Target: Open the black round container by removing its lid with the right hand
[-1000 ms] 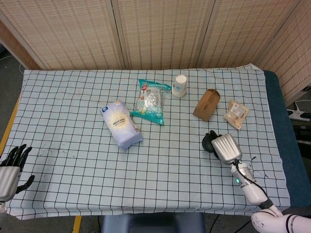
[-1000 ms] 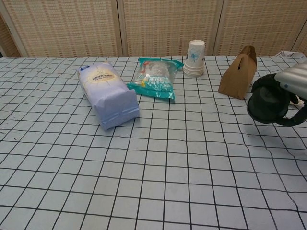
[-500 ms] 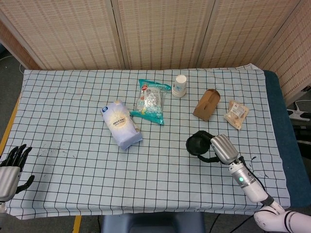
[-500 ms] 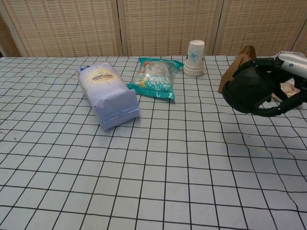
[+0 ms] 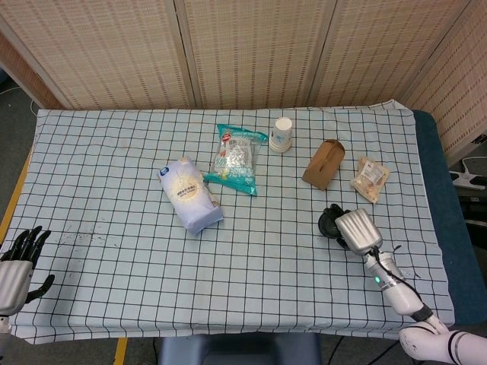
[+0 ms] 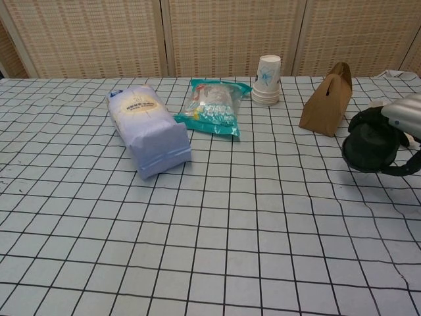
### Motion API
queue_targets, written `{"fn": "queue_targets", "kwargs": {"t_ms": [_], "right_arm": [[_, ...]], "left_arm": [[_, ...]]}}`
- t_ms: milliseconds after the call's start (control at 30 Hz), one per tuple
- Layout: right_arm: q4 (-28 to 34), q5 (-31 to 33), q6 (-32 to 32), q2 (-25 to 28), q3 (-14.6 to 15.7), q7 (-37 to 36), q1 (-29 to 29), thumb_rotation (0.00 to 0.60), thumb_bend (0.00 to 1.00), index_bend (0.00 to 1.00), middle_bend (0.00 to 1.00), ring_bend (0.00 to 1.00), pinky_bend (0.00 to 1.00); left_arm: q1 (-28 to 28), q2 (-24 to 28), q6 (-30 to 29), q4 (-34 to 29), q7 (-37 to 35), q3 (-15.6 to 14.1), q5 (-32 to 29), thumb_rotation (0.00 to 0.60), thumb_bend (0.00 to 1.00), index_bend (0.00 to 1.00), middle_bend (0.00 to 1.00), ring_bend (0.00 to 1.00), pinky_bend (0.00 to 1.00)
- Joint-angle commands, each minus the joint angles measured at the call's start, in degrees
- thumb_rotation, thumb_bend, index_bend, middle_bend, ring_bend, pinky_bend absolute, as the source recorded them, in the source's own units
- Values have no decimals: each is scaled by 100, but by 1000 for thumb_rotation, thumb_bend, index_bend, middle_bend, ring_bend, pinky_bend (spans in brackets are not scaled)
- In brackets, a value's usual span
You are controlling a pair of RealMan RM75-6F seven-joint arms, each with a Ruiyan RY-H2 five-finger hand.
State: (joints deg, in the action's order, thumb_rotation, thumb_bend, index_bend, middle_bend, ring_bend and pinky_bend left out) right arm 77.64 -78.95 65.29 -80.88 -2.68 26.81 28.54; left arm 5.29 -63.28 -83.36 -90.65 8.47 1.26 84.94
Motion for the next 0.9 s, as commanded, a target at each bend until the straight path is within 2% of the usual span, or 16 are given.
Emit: {"fn": "queue_targets", "kwargs": {"t_ms": [33, 167, 333, 467, 600, 733, 900], "right_arm": [[100, 421, 35, -172, -85, 491, -107, 600, 318, 704, 646, 597, 742], [369, 298, -239, 9, -73, -354, -67, 600, 318, 704, 646, 597, 741], [529, -334, -129, 235, -25, -1743, -49, 600, 318, 696, 646, 597, 741], [639, -452, -85, 338, -19, -2050, -52, 600, 318, 696, 646, 597, 741], [1408, -921, 320, 954, -108, -3183, -97, 600, 318, 696, 646, 597, 741], [1153, -539, -144, 975, -77, -2877, -28, 600, 318, 696, 646, 597, 741], [320, 377, -839, 427, -94, -1911, 90, 600, 318, 696, 646, 597, 741]], "left_arm": [[-2, 1, -6, 0, -3, -2, 5, 600, 303, 65, 0, 0, 337], [-2, 0, -6, 2, -10, -2, 9, 600, 303, 65, 0, 0, 336], [-8, 7, -20, -5, -17, 2, 7, 600, 303, 65, 0, 0, 337], [-9, 9, -24, -5, -19, 3, 5, 600, 303, 65, 0, 0, 337], [-7, 11, -19, -11, -18, 0, 12, 600, 303, 65, 0, 0, 337], [-2, 11, -18, -17, -8, -2, 23, 600, 303, 65, 0, 0, 337], [4, 6, 10, -8, -12, 0, -2, 600, 303, 65, 0, 0, 336]]}}
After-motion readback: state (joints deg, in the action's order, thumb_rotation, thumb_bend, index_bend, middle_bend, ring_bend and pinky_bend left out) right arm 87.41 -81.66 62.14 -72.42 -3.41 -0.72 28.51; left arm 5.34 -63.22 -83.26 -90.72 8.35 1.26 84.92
